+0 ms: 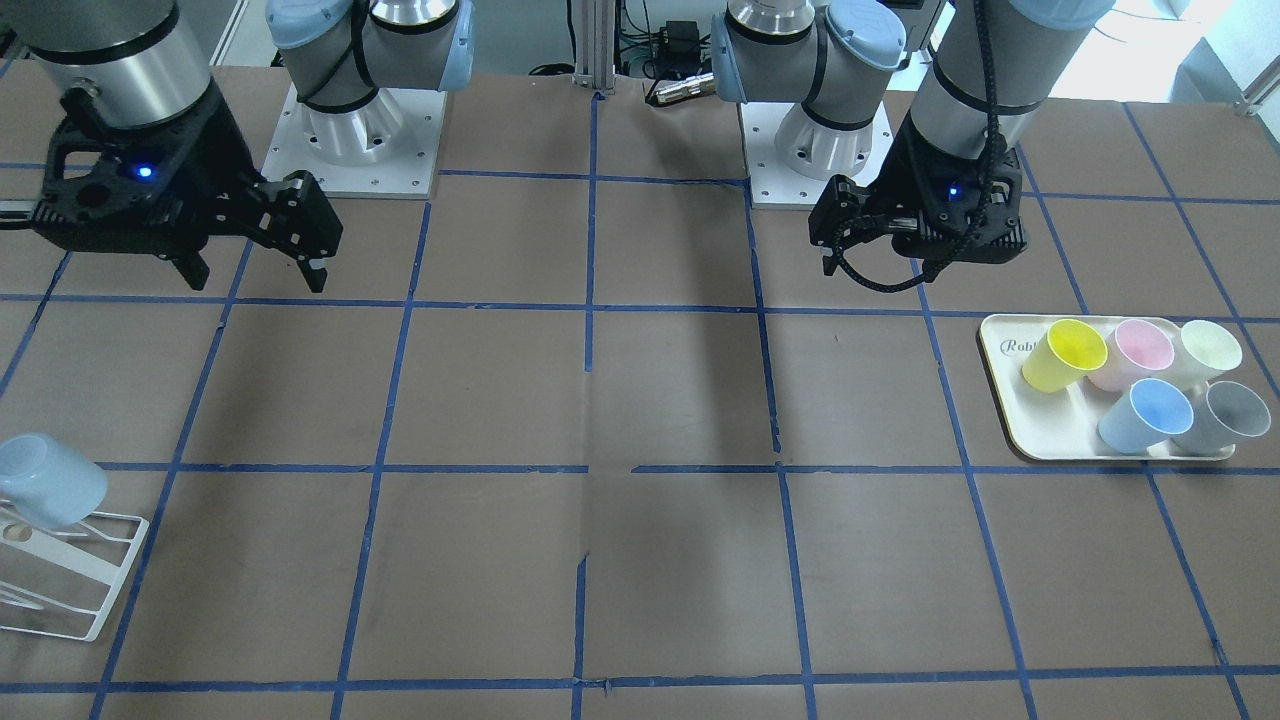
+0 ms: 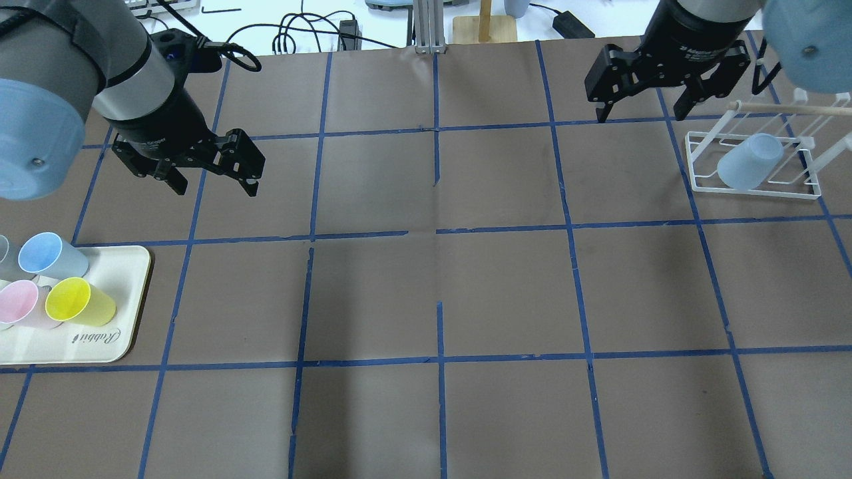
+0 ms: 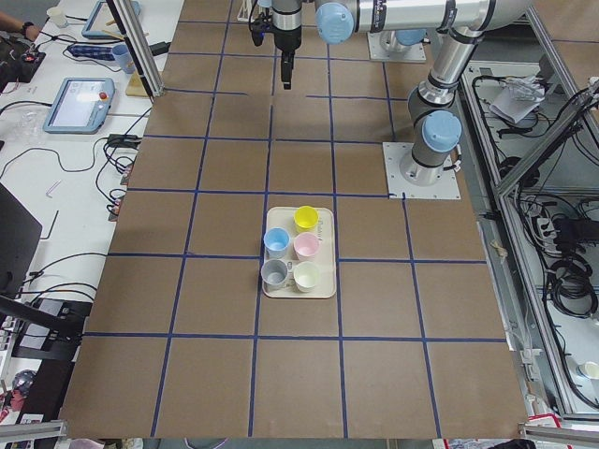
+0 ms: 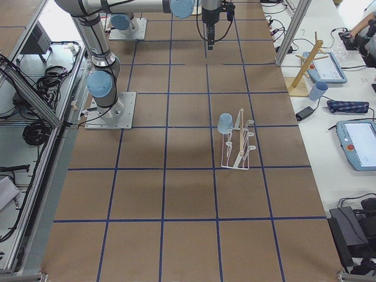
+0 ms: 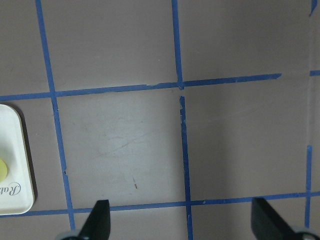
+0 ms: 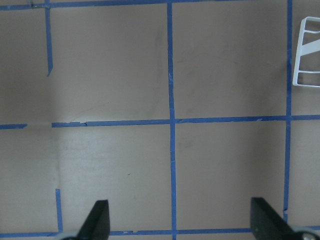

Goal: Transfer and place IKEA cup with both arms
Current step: 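Move the right gripper down to the light blue cup on the wire rack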

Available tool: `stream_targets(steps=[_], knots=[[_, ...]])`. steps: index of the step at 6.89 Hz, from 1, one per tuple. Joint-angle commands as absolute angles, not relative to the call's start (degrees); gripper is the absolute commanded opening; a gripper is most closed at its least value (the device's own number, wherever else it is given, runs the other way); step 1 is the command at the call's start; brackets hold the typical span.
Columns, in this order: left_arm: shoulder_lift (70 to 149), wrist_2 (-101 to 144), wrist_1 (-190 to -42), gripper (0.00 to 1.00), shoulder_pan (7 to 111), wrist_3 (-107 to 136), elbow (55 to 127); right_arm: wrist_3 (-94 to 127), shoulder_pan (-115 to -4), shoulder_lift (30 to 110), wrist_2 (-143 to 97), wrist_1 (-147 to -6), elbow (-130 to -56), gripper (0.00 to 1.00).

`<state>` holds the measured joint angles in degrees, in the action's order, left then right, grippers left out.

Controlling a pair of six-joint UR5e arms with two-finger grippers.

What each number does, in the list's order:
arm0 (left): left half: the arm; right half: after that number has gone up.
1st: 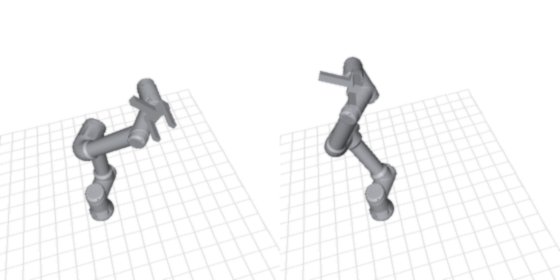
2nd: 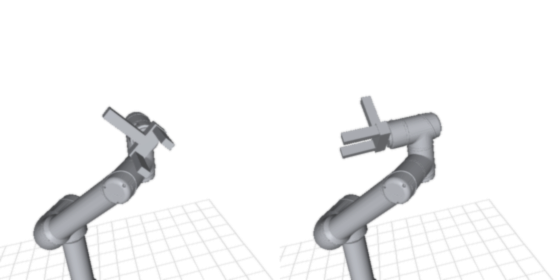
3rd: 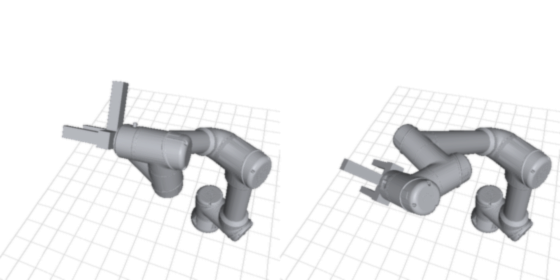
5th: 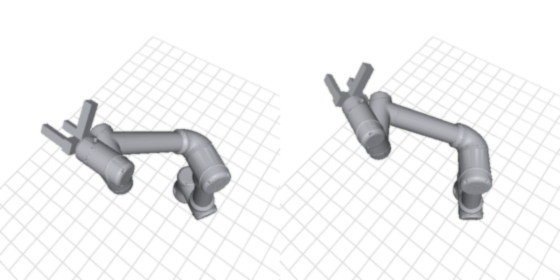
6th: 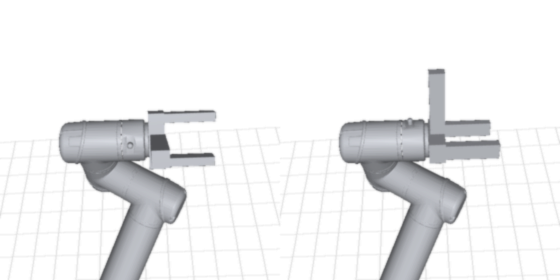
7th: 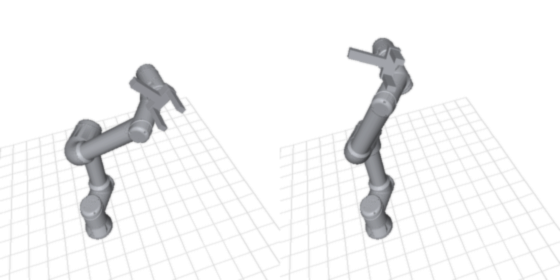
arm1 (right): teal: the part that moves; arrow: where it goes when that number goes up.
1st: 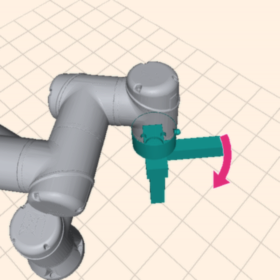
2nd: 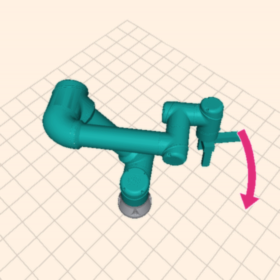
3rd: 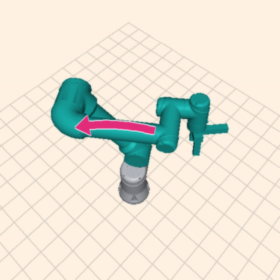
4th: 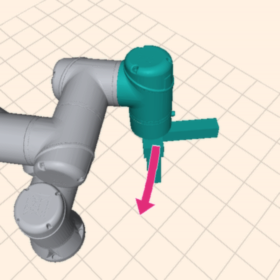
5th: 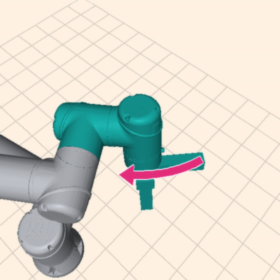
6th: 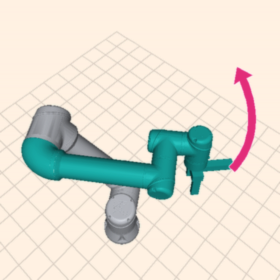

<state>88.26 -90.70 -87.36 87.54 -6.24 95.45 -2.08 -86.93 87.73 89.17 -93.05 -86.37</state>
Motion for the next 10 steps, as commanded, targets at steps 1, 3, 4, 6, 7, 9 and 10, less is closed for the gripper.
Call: stream_targets(steps=[1, 3, 4, 6, 7, 9, 10], knots=[[88.2, -90.7, -87.4, 1.00, 87.5, -6.2, 95.4, -16.0, -76.7, 87.5, 89.1, -93.3, -87.0, 1.00], [88.2, -90.8, -87.4, 1.00, 87.5, -6.2, 95.3, -23.5, -69.9, 86.2, 88.0, -93.5, -87.2, 1.00], [88.2, -90.8, -87.4, 1.00, 87.5, -6.2, 95.3, -24.4, -69.8, 86.0, 88.0, -94.0, -87.2, 1.00], [88.4, -90.7, -86.9, 1.00, 87.7, -6.0, 94.3, -23.4, -70.0, 86.4, 88.1, -94.3, -87.0, 1.00], [88.2, -90.9, -86.9, 1.00, 87.8, -6.2, 94.8, -24.1, -69.6, 85.4, 88.1, -94.6, -86.8, 1.00], [87.5, -91.6, -87.0, 1.00, 88.0, -5.5, 94.7, -29.0, -66.6, 81.6, 88.1, -98.7, -87.3, 1.00], [86.9, -91.5, -87.0, 1.00, 87.9, -5.5, 95.4, -30.6, -65.0, 78.3, 88.1, -100.9, -87.2, 1.00]])
